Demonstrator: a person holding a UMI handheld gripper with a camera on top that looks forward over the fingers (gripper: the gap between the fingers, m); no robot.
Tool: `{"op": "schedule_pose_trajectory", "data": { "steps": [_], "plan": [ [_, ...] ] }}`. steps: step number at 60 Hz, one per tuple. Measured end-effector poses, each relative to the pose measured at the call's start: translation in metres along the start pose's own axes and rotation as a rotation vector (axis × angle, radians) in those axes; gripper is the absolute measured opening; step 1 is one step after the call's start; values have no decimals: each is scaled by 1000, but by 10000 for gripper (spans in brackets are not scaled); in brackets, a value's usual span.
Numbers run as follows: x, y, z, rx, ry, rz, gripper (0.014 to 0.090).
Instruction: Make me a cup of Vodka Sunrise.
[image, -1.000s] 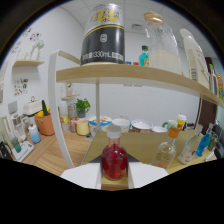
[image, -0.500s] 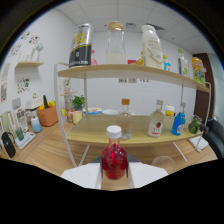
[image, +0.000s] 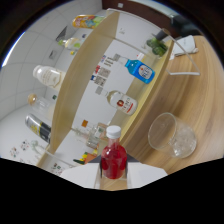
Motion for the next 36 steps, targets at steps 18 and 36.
{"op": "schedule_pose_trajectory", "data": {
  "steps": [18, 36],
  "plan": [
    [-15, -25, -7, 33, -215, 722, 346],
    [-27, -53, -17, 47, -374, 1106, 348]
  ]
}}
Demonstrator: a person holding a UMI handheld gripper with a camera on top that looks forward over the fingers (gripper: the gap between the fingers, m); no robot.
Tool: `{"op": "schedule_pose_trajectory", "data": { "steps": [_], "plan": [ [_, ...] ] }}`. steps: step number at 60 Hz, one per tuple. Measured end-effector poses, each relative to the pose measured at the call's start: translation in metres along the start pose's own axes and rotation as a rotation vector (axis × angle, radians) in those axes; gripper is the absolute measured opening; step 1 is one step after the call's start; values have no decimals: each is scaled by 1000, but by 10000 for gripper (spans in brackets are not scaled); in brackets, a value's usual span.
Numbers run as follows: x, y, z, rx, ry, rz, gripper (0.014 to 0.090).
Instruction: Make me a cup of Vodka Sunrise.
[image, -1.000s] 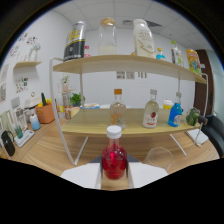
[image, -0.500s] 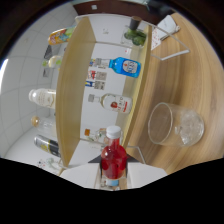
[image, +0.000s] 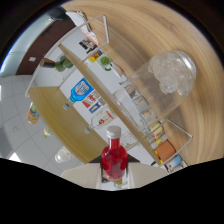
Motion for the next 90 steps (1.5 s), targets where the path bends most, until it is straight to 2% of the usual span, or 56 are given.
{"op": "schedule_pose_trajectory", "data": {
  "steps": [9, 17, 27, 35, 43, 50, 58, 70, 78, 84, 90],
  "plan": [
    [1, 1, 1, -2, 13, 25, 348],
    [2, 13, 3, -18, 60, -153, 349],
    [1, 43, 6, -35, 186, -912, 349],
    [6, 72, 13, -36, 207, -1518, 350],
    [60, 82, 24, -95, 289, -1888, 350],
    [126, 67, 26, -157, 411, -2093, 348],
    [193, 44, 26, -257, 562, -2148, 346],
    [257, 13, 21, -323, 767, -2107, 347],
    [279, 3, 15, -350, 828, -2095, 348],
    [281, 3, 14, -359, 836, -2093, 349],
    [288, -5, 3, -391, 919, -2040, 355]
  ]
}}
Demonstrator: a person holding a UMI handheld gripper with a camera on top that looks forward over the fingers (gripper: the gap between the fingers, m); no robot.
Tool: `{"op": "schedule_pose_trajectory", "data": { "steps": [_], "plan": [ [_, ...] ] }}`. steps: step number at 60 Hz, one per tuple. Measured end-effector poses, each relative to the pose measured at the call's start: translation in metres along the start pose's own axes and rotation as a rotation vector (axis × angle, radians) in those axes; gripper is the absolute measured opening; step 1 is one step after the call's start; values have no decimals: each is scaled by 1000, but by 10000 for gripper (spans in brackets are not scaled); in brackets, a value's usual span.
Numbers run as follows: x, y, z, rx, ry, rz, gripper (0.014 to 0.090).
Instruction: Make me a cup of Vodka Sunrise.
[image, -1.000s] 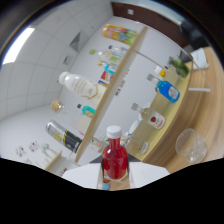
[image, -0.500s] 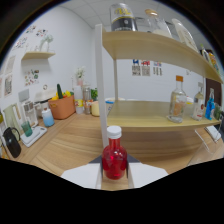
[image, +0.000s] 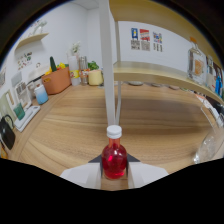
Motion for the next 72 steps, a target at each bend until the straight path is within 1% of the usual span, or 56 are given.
{"op": "schedule_pose_trajectory", "data": {
  "steps": [10, 19, 23, 27, 28, 30, 31, 32, 34, 36, 43, 50, 59, 68, 72],
  "plan": [
    [3, 4, -5, 2, -13, 14, 358],
    [1, 13, -12, -20, -28, 0, 365],
    [1, 19, -14, -36, -32, -9, 402],
    [-1, 18, -18, -35, -49, -20, 536],
    [-1, 17, -20, -29, -55, -23, 599],
    [-4, 13, -25, -17, -72, -31, 783],
    [-4, 11, -29, -12, -78, -34, 851],
    [-4, 8, -32, -8, -82, -33, 861],
    [-2, 1, -41, 4, -91, -32, 843],
    [0, -7, -51, 24, -93, -25, 855],
    [13, -43, -95, 117, -103, -24, 855],
    [41, -71, -139, 197, -104, -28, 863],
    [108, -76, -179, 220, -34, 2, 863],
    [181, -47, -204, 171, 47, 46, 848],
    [213, -46, -218, 167, 91, 62, 851]
  ]
}}
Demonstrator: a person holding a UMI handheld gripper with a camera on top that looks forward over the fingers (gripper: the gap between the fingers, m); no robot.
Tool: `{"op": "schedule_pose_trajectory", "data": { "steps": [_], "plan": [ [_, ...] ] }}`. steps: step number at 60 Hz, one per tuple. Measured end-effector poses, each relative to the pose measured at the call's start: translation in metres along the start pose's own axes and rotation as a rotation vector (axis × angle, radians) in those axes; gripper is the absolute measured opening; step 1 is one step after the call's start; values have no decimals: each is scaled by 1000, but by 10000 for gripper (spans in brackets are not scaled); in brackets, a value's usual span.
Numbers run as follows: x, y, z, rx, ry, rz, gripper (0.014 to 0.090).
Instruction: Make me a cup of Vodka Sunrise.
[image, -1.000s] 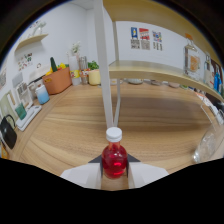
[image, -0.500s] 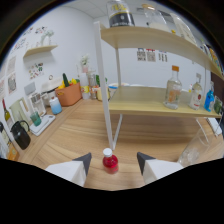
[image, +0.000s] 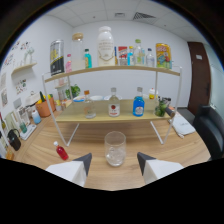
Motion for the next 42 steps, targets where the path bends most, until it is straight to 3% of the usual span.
{"op": "schedule_pose_trajectory", "data": {
  "steps": [6, 16, 27, 33, 42],
  "plan": [
    [43, -36, -18, 45, 35, 13, 855],
    [104, -141, -38, 189, 63, 12, 855],
    [137, -247, -24, 329, 39, 13, 851],
    [152, -276, 3, 347, 45, 18, 851],
    [162, -286, 51, 314, 22, 41, 841]
  ]
}}
